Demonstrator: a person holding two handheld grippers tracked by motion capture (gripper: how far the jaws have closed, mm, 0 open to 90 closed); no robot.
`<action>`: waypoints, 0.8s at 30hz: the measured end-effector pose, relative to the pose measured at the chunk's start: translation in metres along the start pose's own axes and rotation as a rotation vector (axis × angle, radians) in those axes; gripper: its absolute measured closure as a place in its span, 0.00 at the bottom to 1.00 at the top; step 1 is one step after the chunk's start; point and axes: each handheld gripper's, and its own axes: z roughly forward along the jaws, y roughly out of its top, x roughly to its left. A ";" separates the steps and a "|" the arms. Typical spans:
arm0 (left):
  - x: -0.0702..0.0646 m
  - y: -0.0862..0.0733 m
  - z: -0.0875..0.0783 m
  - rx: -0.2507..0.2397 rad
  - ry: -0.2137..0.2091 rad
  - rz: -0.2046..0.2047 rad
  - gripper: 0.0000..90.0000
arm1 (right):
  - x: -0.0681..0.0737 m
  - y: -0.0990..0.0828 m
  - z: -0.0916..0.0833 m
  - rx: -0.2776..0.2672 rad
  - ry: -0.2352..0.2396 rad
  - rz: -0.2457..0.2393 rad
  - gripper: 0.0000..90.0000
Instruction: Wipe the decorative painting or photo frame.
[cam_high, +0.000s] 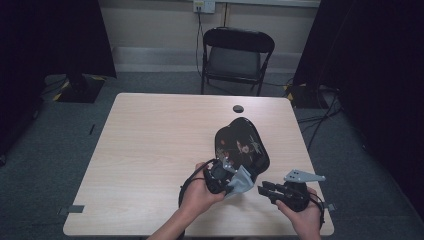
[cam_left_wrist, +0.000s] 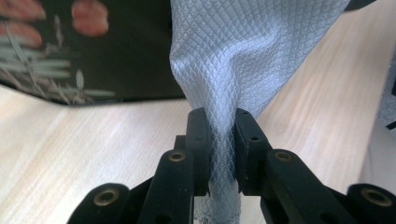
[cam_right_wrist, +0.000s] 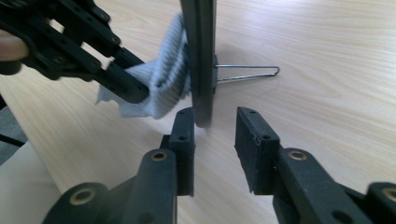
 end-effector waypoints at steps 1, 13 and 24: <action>0.001 -0.002 0.002 0.001 -0.002 -0.006 0.87 | 0.000 0.000 0.001 0.000 0.004 0.001 0.81; 0.009 -0.013 0.008 0.041 0.009 -0.029 0.87 | 0.002 0.000 0.010 0.029 0.032 -0.008 0.91; 0.010 -0.012 -0.014 -0.014 -0.007 -0.038 0.87 | 0.005 0.002 0.018 0.046 0.025 -0.019 0.94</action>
